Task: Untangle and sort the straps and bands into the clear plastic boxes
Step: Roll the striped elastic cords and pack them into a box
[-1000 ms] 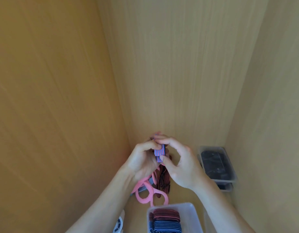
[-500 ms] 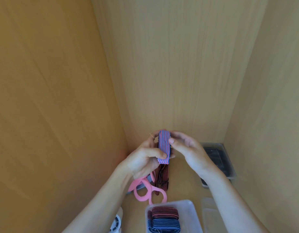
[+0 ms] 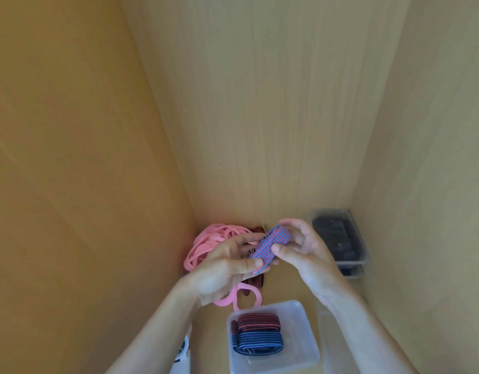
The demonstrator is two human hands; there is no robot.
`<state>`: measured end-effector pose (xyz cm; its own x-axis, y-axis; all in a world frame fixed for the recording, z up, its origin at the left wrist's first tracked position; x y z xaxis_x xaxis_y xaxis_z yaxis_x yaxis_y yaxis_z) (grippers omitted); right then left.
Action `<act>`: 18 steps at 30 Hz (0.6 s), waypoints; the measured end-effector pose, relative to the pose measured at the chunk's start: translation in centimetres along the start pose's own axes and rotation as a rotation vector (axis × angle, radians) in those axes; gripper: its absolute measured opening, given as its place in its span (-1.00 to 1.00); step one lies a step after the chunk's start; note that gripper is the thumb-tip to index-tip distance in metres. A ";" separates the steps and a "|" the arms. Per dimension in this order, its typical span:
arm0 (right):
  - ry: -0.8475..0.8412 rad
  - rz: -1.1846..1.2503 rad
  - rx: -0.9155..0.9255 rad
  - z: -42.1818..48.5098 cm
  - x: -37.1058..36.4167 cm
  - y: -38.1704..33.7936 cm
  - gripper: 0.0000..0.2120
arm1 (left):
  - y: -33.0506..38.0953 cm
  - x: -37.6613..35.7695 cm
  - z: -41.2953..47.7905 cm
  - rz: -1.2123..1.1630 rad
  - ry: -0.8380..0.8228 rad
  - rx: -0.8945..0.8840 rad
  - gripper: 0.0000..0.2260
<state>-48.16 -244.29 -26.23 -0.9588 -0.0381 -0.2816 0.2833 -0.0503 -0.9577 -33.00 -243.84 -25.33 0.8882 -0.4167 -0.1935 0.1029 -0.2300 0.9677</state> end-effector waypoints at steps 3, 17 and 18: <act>-0.022 -0.135 -0.030 -1.1 0.4 1.5 -0.60 | -2.3 0.8 -0.5 -0.119 0.059 0.079 -0.54; -0.040 -0.315 -0.195 -5.7 0.4 6.8 -0.75 | -7.7 3.2 -5.4 -0.103 0.339 0.204 -0.72; -0.074 -0.322 -0.213 -6.4 0.3 7.2 -0.71 | -8.2 3.3 -5.9 -0.124 0.352 0.220 -0.73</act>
<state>-46.52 -238.30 -33.62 -0.9914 -0.1267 0.0332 -0.0506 0.1366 -0.9893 -28.22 -238.14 -32.91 0.9777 -0.0575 -0.2021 0.1541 -0.4577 0.8757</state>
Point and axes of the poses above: each hand's wrist, its own z-axis towards the middle knuckle, its own x-axis out of the back of the hand, y = z × x, the point moved 7 cm from there along z, towards the middle knuckle, and after that the axes turned 3 degrees about y, right-handed, at the moved point
